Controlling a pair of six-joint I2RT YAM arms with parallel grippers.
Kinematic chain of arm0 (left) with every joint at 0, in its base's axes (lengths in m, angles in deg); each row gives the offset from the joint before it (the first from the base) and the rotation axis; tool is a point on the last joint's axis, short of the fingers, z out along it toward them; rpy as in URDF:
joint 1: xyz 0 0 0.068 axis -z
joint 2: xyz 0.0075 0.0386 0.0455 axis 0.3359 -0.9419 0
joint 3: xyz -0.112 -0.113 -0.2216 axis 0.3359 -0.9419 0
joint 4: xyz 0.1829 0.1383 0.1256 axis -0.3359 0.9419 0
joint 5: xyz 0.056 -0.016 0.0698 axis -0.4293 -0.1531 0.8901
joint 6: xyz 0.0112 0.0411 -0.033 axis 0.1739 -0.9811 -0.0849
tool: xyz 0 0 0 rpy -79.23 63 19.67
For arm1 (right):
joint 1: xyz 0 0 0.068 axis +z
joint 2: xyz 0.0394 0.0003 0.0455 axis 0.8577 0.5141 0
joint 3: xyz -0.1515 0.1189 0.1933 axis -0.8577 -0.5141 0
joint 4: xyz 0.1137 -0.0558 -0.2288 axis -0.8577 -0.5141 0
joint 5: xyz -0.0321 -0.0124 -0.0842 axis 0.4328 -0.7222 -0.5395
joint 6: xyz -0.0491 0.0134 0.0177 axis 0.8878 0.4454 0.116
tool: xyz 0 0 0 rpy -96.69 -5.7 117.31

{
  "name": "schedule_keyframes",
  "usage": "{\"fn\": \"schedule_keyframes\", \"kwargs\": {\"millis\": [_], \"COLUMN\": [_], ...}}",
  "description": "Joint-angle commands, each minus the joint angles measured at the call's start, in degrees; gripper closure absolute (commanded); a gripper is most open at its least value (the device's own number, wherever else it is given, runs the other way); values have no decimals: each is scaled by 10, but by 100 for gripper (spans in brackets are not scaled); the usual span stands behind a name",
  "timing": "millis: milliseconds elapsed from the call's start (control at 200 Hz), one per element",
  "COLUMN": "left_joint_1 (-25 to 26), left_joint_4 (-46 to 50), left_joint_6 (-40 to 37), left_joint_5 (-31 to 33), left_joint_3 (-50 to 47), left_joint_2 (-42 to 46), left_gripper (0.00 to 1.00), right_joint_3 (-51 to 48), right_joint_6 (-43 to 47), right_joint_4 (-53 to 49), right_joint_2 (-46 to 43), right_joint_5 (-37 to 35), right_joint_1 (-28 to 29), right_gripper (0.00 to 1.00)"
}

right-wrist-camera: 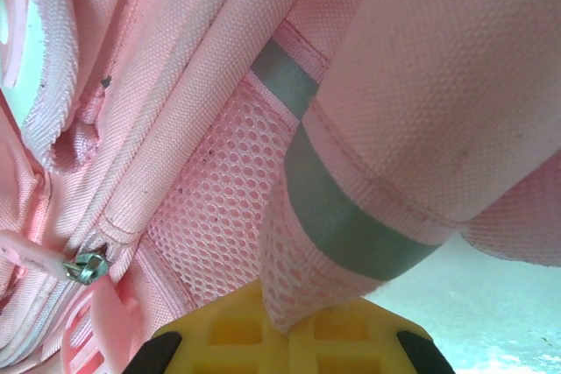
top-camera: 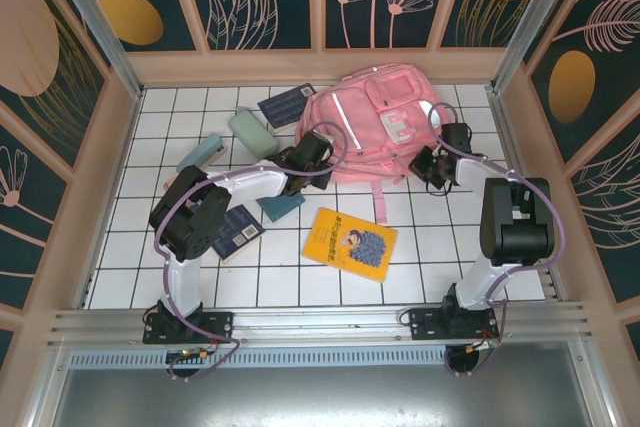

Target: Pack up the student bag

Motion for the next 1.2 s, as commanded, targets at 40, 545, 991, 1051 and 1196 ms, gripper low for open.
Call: {"fn": "schedule_keyframes", "kwargs": {"millis": [40, 545, 991, 1051, 1196], "left_joint_1": [-34, 35, 80, 83, 90], "left_joint_4": [60, 64, 53, 54, 60], "left_joint_6": [16, 52, 68, 63, 51], "left_joint_5": [38, -131, -209, -214, -204], "left_joint_3": [-31, 84, 135, 127, 107], "left_joint_2": [30, -1, -39, -35, -25], "left_gripper": [100, 100, 100, 100, 100], "right_joint_3": [40, 58, -101, -113, -114], "right_joint_6": [21, -51, -229, -261, -294], "right_joint_4": [-1, -42, 26, 50, 84], "right_joint_2": [1, -53, -167, -163, -128], "right_joint_5": [-68, -81, 5, 3, -5], "right_joint_1": [-44, -42, 89, 111, 135], "right_gripper": [100, 32, 18, 19, 23]}}
